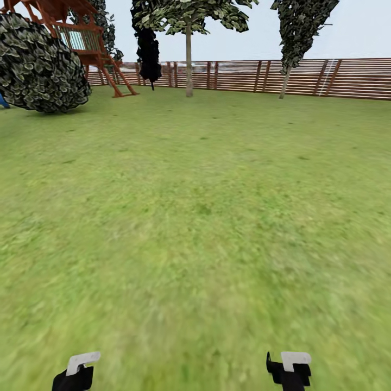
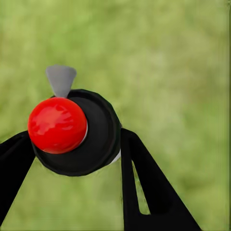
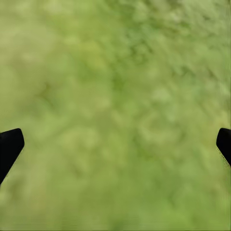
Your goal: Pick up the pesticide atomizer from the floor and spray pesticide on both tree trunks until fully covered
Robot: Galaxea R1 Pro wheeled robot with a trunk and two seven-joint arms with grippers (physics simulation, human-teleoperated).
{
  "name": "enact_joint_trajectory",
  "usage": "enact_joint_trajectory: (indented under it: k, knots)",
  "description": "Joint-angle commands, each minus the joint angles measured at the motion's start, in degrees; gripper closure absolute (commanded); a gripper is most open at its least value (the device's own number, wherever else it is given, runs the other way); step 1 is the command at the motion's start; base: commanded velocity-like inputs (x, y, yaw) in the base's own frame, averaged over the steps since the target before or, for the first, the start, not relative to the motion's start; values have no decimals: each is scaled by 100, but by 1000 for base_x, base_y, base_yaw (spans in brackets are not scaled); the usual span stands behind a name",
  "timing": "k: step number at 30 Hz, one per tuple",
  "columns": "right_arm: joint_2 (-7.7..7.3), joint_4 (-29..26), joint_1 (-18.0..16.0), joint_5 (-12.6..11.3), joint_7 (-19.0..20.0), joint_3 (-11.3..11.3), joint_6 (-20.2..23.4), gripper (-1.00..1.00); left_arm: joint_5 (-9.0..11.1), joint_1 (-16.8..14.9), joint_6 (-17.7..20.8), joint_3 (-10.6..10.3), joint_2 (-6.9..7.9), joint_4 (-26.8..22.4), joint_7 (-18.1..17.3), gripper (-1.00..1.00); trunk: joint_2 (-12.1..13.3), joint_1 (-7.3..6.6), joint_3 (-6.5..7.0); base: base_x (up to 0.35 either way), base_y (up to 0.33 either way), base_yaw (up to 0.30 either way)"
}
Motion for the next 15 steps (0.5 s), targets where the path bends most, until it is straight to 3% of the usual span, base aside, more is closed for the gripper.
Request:
enact_joint_trajectory:
  k: [1, 15]
  knots:
    - [-1, 2, 0, 0, 0, 0, 0, -100, 0, 0, 0, -2, 0, 0, -1, 100, 0, 0, 0, 339, 0, 0]
    - [8, 0, 0, -9, -6, 0, 0, -100, -7, 0, 8, 2, -9, 0, 2, 100, 0, 0, 0, 339, 0, 0]
